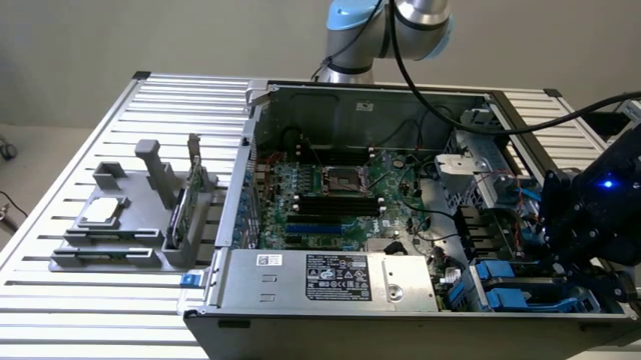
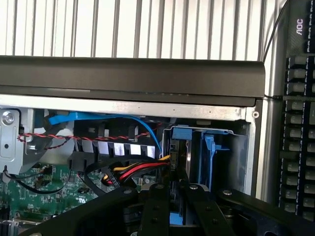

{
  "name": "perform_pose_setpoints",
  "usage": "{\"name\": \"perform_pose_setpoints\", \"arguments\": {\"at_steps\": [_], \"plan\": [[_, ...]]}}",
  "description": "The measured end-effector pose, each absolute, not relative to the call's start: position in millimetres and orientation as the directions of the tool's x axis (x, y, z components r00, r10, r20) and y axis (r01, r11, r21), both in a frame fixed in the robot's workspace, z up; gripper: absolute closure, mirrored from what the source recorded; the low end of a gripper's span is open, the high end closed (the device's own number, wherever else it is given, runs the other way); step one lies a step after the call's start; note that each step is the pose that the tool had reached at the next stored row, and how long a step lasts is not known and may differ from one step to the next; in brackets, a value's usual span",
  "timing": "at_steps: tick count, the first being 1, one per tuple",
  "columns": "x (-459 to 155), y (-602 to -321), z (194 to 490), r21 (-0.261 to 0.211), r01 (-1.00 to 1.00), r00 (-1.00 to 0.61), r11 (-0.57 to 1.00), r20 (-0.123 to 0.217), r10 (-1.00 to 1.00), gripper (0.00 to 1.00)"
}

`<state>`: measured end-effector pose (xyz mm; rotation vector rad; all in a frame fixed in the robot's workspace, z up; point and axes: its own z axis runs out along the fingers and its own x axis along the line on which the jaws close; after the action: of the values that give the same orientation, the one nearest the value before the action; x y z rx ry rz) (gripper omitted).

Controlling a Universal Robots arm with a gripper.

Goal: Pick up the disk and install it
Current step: 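Insert the first disk wire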

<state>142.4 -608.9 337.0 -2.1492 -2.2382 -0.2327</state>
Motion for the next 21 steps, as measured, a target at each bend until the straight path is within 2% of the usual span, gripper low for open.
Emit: {"name": "perform_pose_setpoints", "arguments": {"at_steps": [21], "plan": [[142.7, -608.8, 334.5, 0.087, 0.996, -0.042, 0.030, 0.135, 0.990, 0.82]]}}
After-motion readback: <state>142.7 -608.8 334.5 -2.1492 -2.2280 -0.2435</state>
